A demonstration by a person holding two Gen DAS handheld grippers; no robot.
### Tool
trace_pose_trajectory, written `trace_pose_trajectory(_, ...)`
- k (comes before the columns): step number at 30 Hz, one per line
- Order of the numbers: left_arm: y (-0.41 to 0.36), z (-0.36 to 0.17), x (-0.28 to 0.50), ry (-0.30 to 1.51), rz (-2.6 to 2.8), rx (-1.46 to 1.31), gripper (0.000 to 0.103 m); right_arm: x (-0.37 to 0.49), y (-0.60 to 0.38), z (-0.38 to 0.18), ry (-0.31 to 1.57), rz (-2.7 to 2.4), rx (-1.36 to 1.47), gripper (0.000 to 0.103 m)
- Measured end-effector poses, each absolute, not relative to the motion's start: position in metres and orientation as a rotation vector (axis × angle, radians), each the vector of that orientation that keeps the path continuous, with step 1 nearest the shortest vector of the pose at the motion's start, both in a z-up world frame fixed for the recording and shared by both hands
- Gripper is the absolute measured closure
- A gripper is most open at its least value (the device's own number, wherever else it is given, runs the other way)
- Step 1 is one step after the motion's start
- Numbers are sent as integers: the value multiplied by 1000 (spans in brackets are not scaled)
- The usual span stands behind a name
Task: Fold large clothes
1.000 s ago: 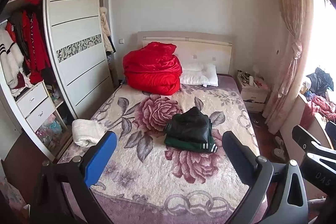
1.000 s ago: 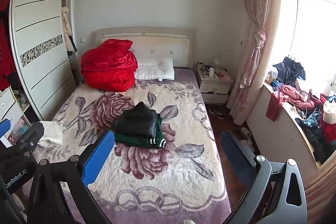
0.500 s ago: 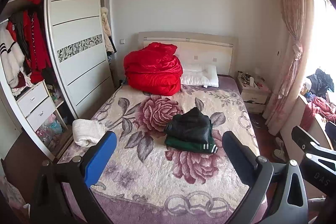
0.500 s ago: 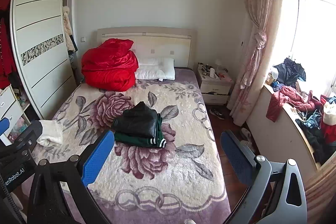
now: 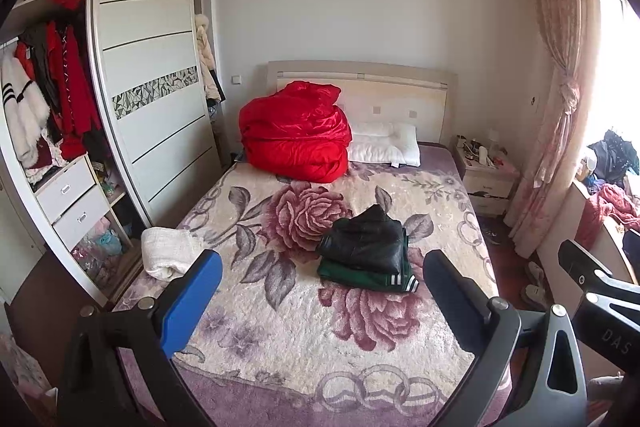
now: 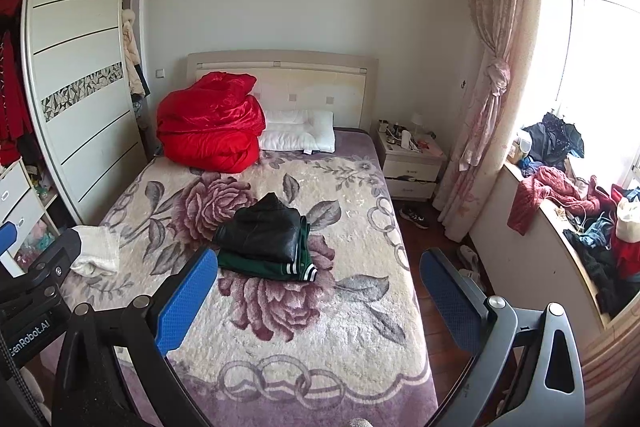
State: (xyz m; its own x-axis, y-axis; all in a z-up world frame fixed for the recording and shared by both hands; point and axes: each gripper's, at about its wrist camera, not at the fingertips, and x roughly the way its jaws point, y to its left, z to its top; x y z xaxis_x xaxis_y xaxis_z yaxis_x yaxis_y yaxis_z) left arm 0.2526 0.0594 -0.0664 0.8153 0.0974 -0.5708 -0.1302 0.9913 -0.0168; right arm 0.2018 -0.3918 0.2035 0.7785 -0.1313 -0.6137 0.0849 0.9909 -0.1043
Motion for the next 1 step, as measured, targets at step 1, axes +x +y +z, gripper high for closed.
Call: trace_pose_trajectory(1,60,-67,253,605,120,-61,0,203,-393,203,667,-118,-74,0)
